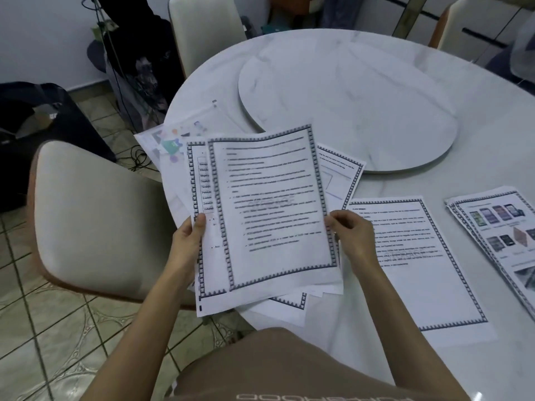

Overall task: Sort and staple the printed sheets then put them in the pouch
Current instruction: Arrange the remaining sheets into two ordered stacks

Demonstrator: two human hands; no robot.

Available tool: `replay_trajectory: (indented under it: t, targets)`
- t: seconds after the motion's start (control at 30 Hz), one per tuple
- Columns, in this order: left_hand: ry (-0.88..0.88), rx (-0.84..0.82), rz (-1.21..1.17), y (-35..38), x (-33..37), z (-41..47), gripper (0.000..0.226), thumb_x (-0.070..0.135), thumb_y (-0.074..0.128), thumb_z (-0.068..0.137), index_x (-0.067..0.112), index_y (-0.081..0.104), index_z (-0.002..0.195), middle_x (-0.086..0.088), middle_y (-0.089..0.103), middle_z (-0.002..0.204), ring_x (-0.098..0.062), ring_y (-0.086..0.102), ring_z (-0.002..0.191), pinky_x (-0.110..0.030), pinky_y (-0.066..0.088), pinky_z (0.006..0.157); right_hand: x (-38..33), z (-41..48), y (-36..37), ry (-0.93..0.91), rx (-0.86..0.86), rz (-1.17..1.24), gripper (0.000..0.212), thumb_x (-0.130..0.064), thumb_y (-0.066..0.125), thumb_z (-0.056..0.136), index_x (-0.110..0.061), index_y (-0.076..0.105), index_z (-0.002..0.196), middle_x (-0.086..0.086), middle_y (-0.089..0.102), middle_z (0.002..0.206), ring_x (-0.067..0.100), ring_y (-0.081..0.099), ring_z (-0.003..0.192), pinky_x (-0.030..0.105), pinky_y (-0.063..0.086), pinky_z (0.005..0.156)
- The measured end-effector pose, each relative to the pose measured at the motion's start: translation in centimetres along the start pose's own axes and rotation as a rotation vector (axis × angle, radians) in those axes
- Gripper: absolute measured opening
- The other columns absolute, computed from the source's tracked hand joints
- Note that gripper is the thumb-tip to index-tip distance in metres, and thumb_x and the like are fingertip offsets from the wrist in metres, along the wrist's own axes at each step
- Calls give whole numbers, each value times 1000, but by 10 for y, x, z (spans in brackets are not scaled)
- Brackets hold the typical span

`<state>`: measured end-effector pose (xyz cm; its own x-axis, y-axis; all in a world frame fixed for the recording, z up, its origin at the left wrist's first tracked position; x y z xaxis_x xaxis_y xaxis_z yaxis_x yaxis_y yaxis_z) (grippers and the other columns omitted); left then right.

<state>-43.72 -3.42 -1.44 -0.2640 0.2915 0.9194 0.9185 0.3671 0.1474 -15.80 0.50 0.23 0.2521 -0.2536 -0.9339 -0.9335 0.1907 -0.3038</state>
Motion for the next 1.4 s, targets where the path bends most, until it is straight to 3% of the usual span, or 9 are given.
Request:
replay_trajectory:
  t: [0.13, 0.27, 0.53, 0.77, 0.9, 1.03, 1.17, 1.3, 1.4]
  targets:
    - [-25, 37, 23, 0, -3, -1, 18, 27, 47, 95, 19, 61, 101, -3, 67, 102, -22, 65, 92, -40, 54, 84, 5, 12, -32, -15, 214, 5, 4, -12, 63, 84, -13, 67, 87, 7, 67, 87, 18, 60, 81, 31, 50, 83]
    - [-71, 85, 52, 0, -8, -2, 19, 27, 49, 94, 14, 61, 102, -10, 67, 103, -31, 64, 95, -46, 51, 88, 16, 24, -80, -18, 356, -48, 22, -10, 59, 87, 0, 65, 105, 16, 67, 102, 19, 58, 89, 29, 46, 89]
    - [-33, 169, 164, 1, -10, -6, 22, 25, 51, 93, 10, 60, 107, -11, 66, 101, -30, 63, 93, -49, 49, 92, 53, 17, -175, 78, 487, -226, 25, -8, 55, 89, 4, 63, 109, 25, 64, 111, 20, 55, 95, 24, 38, 89]
    - [38, 185, 223, 14, -9, -14, 26, 23, 50, 94, 6, 59, 112, -10, 65, 100, -26, 62, 90, -44, 49, 90, 82, 4, -212, 124, 445, -412, 23, -8, 55, 88, 6, 64, 105, 27, 65, 107, 36, 59, 104, 36, 41, 93]
    - [67, 218, 251, 20, -9, -21, 26, 22, 50, 94, 5, 58, 112, -10, 63, 101, -23, 61, 86, -40, 48, 88, 92, 2, -219, 106, 429, -450, 22, -4, 56, 86, 6, 64, 104, 26, 66, 105, 35, 60, 100, 26, 37, 83]
    - [108, 267, 305, 21, -10, -32, 17, 23, 49, 95, 12, 58, 104, -12, 61, 101, -25, 58, 93, -39, 48, 87, 95, 6, -225, 55, 455, -480, 22, -7, 57, 85, 2, 64, 104, 26, 65, 103, 36, 59, 93, 28, 36, 83]
    - [140, 323, 295, 13, -10, -47, 16, 21, 48, 95, 10, 56, 102, -3, 62, 88, -20, 58, 81, -34, 51, 76, 85, 15, -213, -40, 392, -436, 22, -8, 58, 86, 1, 64, 105, 23, 65, 103, 23, 54, 82, 26, 38, 81]
    - [160, 372, 279, 0, -13, -67, 12, 22, 47, 96, 14, 55, 98, 5, 59, 83, -11, 57, 74, -25, 47, 68, 69, 23, -178, -126, 258, -374, 21, -9, 60, 86, 0, 65, 105, 21, 64, 104, 18, 54, 83, 6, 39, 68]
    - [190, 395, 285, -12, -16, -82, 17, 20, 48, 95, 11, 57, 107, -5, 63, 90, -9, 60, 72, -25, 51, 69, 52, 30, -144, -164, 160, -351, 20, -9, 61, 86, 0, 65, 103, 20, 66, 101, 18, 54, 81, -1, 35, 60]
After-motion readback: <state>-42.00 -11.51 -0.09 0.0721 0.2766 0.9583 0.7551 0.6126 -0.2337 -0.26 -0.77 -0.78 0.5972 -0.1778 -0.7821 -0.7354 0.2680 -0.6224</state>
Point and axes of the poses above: each hand's wrist, its own z-axis towards the middle knuckle, its own y-axis out of the palm, x = y × z, the point moved 1 cm from there along z, towards the middle knuckle
